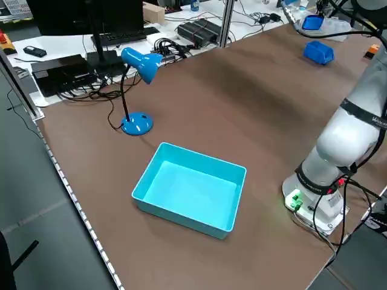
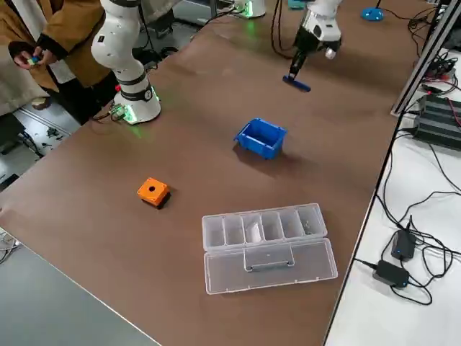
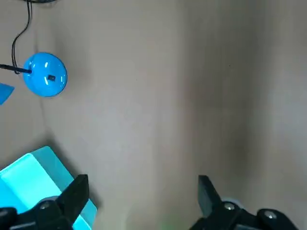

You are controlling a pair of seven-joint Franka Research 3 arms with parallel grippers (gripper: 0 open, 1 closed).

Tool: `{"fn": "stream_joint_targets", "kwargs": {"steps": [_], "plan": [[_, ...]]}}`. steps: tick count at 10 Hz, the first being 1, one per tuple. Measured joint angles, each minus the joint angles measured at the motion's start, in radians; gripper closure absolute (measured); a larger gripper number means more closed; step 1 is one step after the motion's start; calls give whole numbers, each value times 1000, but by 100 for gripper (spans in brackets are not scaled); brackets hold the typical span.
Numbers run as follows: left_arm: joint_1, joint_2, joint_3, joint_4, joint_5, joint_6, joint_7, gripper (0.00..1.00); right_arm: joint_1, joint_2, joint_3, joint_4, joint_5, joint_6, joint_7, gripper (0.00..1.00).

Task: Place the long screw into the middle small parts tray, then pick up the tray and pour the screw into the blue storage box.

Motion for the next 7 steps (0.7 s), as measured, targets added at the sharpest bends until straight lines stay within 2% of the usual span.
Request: {"fn": "stream_joint_targets", "kwargs": {"steps": [2, 3, 5, 7], "plan": [[4, 0, 2, -5, 0, 0, 0, 0, 7, 8, 1, 12, 177, 7, 25, 97], [9, 1, 3, -6, 0, 0, 0, 0, 20, 19, 3, 18, 226, 29, 42, 97], [14, 1, 4, -7, 0, 1, 0, 0, 104, 68, 12, 24, 292, 164, 121, 97], [20, 6, 4, -10, 0, 13, 0, 0, 205, 165, 26, 30, 408, 343, 168, 97]]}}
